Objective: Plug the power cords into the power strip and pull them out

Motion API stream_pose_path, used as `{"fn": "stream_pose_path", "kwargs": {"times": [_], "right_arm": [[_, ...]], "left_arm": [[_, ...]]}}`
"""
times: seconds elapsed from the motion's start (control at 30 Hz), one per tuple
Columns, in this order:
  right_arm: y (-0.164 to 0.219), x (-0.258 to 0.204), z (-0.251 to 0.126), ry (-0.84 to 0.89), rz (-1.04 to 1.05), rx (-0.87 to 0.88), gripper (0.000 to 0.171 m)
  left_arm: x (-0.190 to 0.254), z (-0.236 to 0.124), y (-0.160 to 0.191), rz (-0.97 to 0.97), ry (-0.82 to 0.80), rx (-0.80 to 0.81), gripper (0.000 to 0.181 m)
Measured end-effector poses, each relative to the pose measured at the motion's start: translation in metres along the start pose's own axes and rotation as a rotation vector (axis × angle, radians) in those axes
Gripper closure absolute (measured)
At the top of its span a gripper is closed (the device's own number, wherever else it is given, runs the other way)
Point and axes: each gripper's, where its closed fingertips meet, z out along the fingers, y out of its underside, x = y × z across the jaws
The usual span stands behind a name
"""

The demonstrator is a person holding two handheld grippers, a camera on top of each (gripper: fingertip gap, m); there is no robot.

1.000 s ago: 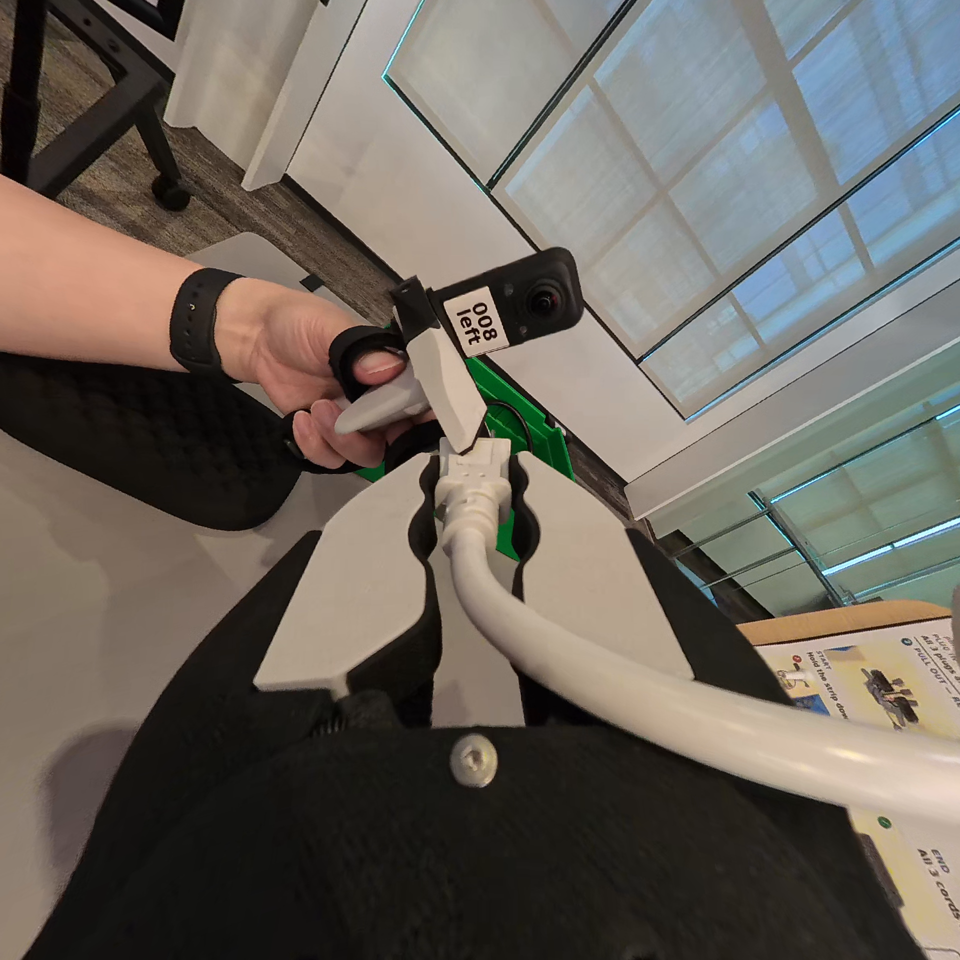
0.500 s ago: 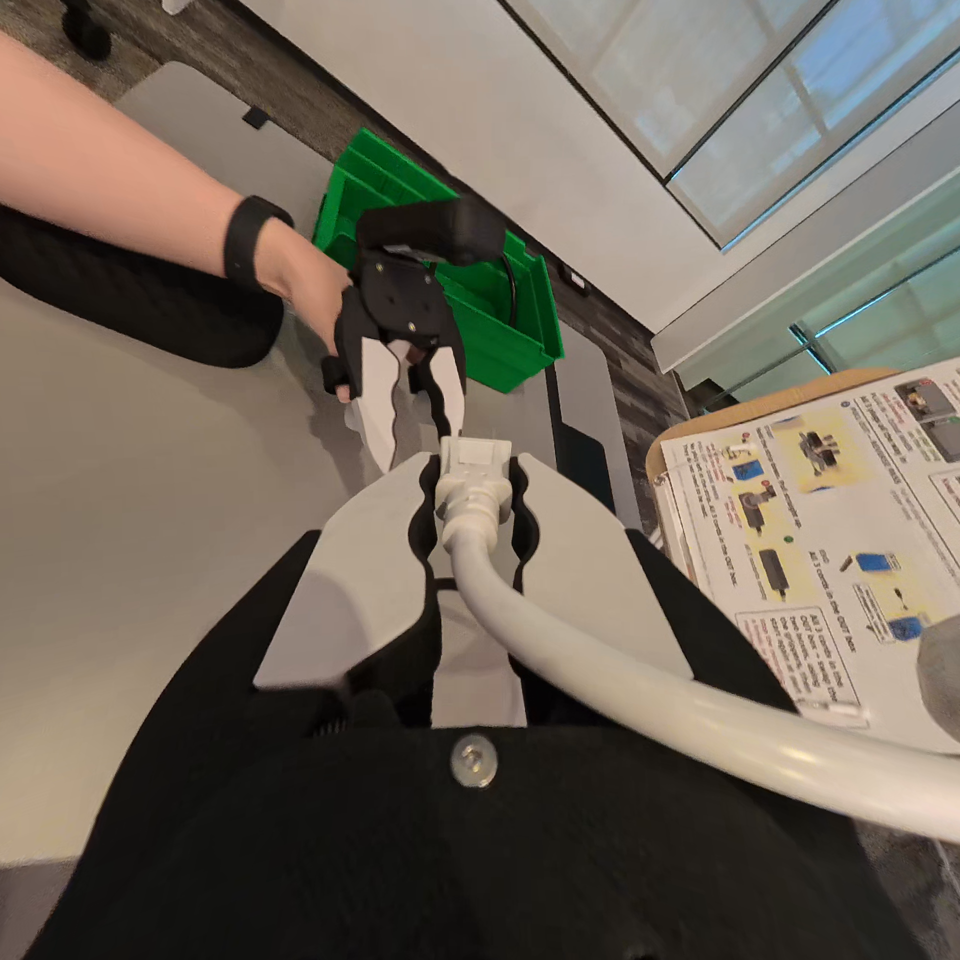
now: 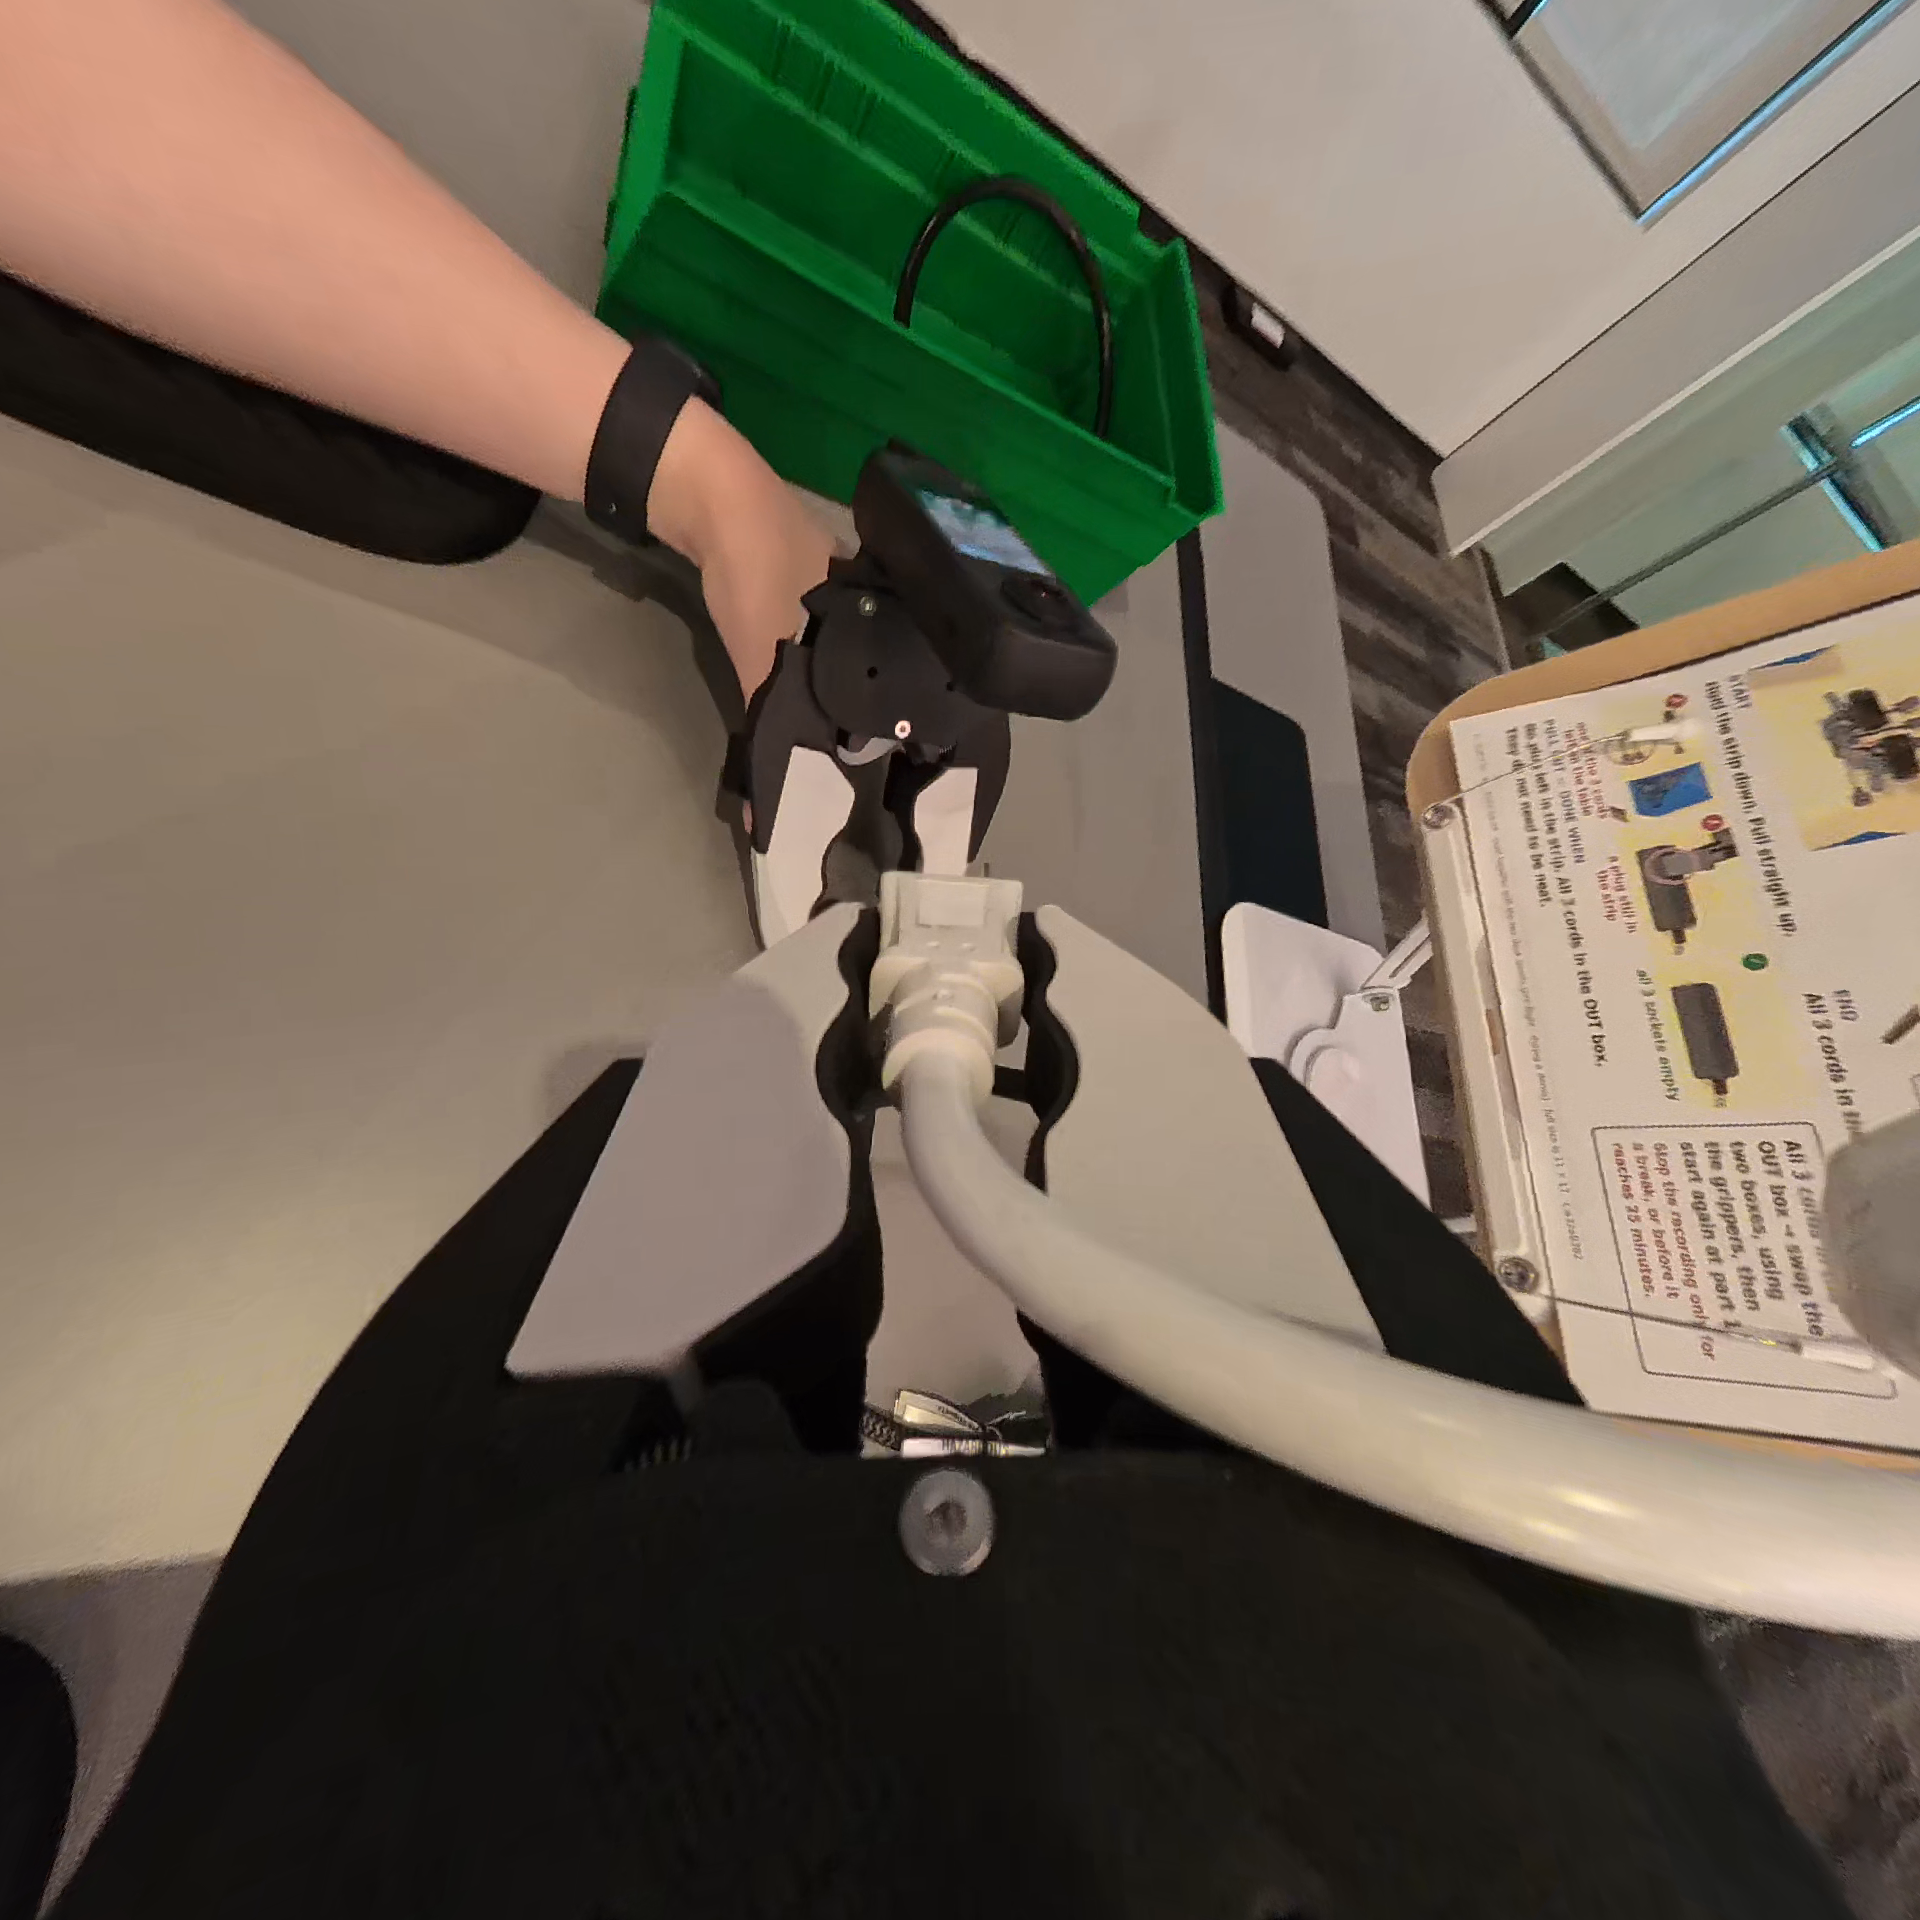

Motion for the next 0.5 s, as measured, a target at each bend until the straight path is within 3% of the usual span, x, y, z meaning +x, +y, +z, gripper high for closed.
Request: {"fn": "stream_pose_path", "kwargs": {"times": [0.1, 0.37, 0.5], "right_arm": [[0.0, 0.002, 0.016, -0.065, -0.012, -0.024, 0.146], [0.034, -0.004, 0.06, -0.307, 0.057, -0.403, 0.144], [0.054, -0.012, 0.065, -0.332, 0.113, -0.502, 0.145]], "left_arm": [[0.001, 0.0, 0.0, 0.013, -0.006, -0.001, 0.135], [0.004, -0.001, 0.0, 0.037, 0.0, 0.01, 0.136], [0.006, -0.005, -0.004, 0.046, 0.013, 0.044, 0.136]]}}
